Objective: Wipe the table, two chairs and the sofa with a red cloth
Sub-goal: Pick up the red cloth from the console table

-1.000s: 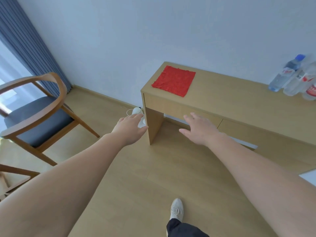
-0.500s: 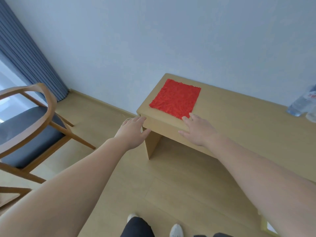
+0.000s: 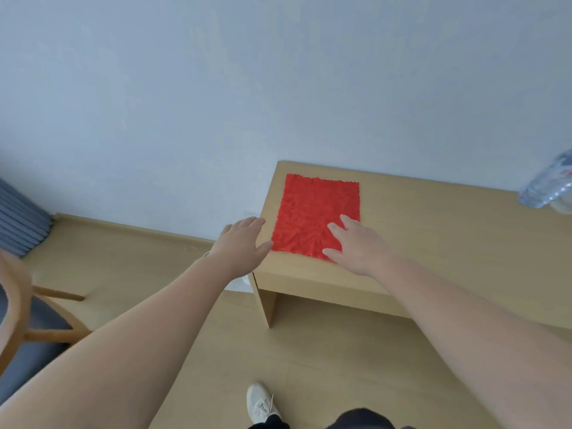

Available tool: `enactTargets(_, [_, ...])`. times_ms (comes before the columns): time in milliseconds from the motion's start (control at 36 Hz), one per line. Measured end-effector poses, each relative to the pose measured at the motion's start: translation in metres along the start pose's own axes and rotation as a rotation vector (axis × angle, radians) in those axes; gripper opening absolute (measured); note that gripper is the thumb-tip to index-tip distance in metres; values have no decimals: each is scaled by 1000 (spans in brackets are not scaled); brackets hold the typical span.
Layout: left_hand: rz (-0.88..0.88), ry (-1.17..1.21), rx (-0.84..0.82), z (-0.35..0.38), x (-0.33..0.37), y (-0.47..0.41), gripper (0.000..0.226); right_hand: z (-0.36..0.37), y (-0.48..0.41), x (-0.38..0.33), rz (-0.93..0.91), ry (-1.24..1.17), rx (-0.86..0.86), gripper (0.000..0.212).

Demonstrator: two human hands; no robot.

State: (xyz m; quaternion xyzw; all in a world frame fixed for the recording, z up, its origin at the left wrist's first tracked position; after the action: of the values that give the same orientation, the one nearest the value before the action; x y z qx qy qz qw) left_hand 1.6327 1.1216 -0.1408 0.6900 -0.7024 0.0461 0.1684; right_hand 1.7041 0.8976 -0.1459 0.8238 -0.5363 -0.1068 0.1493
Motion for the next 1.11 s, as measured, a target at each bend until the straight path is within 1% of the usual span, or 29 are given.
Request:
enactTargets(111, [77, -38, -32, 3, -15, -38, 57, 5, -22, 3, 71, -10, -23, 68])
enactTargets(250, [143, -47, -73, 11, -18, -80, 57, 13, -53, 15, 131, -9, -63, 69])
enactTargets(389, [196, -92, -120, 31, -14, -126, 54, 21, -89, 26, 137, 1, -97, 65])
enactTargets(639, [164, -86, -157, 68, -16, -191, 51, 46, -154, 45, 49, 56, -165, 65])
enactTargets(778, [145, -89, -181, 87, -19, -213, 52, 60, -174, 57, 24, 69, -252, 66])
enactTargets(833, [130, -99, -172, 91, -21, -218, 49, 63, -176, 60, 5, 76, -257, 65])
enactTargets(944, [84, -70, -120, 91, -19, -222, 34, 62, -179, 63, -13, 17, -157, 55])
enactTargets(1000, [81, -70, -132, 90, -17, -222, 28, 60, -181, 64, -21, -15, -117, 45])
enactTargets(1111, [107, -47, -150, 87, -15, -218, 23, 52, -184, 63, -42, -41, -58, 27])
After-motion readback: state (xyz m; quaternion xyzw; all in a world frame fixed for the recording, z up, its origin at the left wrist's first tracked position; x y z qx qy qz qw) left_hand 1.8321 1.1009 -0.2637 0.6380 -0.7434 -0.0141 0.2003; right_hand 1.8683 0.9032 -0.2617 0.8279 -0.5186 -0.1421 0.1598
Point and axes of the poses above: each hand's wrist, its own y-axis away from the middle knuckle, its own z-axis out of the palm, x = y × z, the point moved 4 cm from there along -y, towards the middle knuckle, and after that the axes turned 7 degrees about z, right-handed, at the moved point
